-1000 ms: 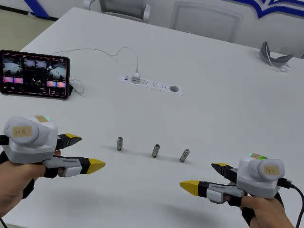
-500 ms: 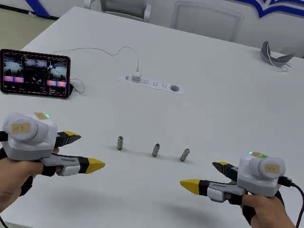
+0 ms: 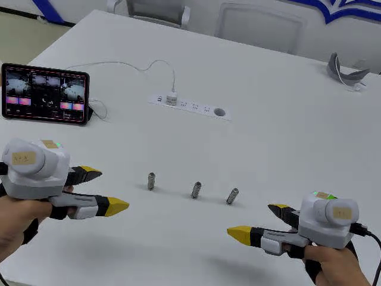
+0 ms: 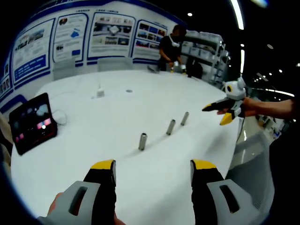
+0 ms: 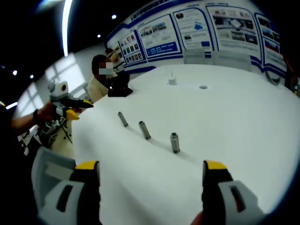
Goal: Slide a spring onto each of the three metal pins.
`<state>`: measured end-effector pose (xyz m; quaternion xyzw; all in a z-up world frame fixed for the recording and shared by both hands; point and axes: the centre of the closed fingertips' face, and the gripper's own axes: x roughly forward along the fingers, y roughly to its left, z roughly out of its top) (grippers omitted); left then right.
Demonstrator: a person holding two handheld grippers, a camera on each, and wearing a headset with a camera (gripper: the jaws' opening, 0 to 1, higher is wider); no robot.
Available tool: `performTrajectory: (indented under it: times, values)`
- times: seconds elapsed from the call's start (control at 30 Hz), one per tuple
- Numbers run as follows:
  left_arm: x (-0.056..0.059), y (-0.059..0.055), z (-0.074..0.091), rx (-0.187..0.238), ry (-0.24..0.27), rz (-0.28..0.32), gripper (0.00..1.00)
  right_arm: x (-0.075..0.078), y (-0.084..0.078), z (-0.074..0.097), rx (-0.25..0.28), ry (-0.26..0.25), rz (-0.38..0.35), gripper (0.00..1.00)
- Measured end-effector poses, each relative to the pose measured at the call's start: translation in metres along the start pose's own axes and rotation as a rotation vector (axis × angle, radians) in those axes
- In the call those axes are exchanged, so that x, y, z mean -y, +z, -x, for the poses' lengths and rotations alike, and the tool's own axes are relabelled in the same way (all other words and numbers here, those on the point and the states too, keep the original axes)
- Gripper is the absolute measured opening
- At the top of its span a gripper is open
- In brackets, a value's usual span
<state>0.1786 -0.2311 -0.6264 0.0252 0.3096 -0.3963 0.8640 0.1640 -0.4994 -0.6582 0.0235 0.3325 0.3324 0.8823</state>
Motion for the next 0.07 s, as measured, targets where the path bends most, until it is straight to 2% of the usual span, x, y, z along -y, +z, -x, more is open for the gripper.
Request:
performTrajectory:
  times: [0.07]
  values:
    - [0.0003, -0.0001, 0.0003, -0.002, -0.002, 0.0, 0.66, -0.0005, -0.0002, -0.0002, -0.001, 0.001, 0.002, 0.93]
